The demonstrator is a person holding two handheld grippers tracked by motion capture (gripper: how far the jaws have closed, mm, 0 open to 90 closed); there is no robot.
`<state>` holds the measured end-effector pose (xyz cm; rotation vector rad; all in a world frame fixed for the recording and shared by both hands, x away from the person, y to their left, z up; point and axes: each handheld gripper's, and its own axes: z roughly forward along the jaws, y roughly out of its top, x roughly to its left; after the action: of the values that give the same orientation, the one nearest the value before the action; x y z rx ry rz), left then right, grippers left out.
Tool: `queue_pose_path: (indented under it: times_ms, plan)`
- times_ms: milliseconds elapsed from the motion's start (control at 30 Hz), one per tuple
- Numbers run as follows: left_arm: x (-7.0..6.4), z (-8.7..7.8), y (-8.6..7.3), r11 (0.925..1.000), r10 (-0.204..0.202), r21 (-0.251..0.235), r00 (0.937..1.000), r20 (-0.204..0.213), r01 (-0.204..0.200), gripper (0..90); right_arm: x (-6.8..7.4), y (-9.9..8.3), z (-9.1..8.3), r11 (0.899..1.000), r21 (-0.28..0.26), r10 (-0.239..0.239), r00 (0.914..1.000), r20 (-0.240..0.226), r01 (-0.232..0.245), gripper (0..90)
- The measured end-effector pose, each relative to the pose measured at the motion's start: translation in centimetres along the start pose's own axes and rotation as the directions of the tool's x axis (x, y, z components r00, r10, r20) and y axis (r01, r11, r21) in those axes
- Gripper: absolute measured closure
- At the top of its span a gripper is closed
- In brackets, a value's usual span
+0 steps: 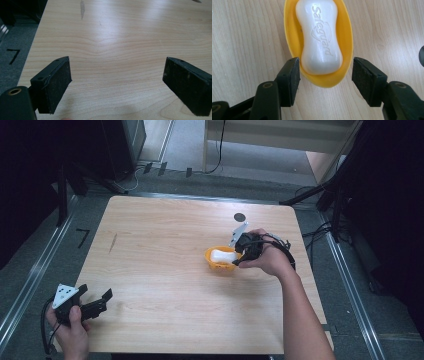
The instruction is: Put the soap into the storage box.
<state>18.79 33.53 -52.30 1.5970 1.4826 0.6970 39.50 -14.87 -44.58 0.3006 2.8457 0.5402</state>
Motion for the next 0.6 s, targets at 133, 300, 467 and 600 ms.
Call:
queue_pose_path:
  times_ms: [133,300,467,600]
  plan:
    - [0.0,0.0,0.0,1.0000,-0.001,-0.001,1.0000,-0.001,0.001,8.7,0.3,-0.7,-0.2,1.000,-0.001,0.015,0.9999,0.000,-0.015,40.3]
    - [-0.1,0.0,0.0,1.0000,0.001,-0.002,1.0000,-0.002,-0.001,8.7,0.7,-1.5,-0.4,1.000,-0.006,0.029,0.9996,0.002,-0.029,40.2]
    - [-0.1,0.1,0.0,1.0000,0.001,-0.002,1.0000,-0.002,-0.001,8.7,1.3,-2.5,-0.3,0.999,-0.005,0.042,0.9991,0.000,-0.042,39.6]
    - [-0.1,0.1,0.0,1.0000,0.002,-0.002,1.0000,-0.003,-0.002,8.7,1.8,-3.4,-0.4,0.998,-0.013,0.069,0.9976,0.001,-0.069,39.0]
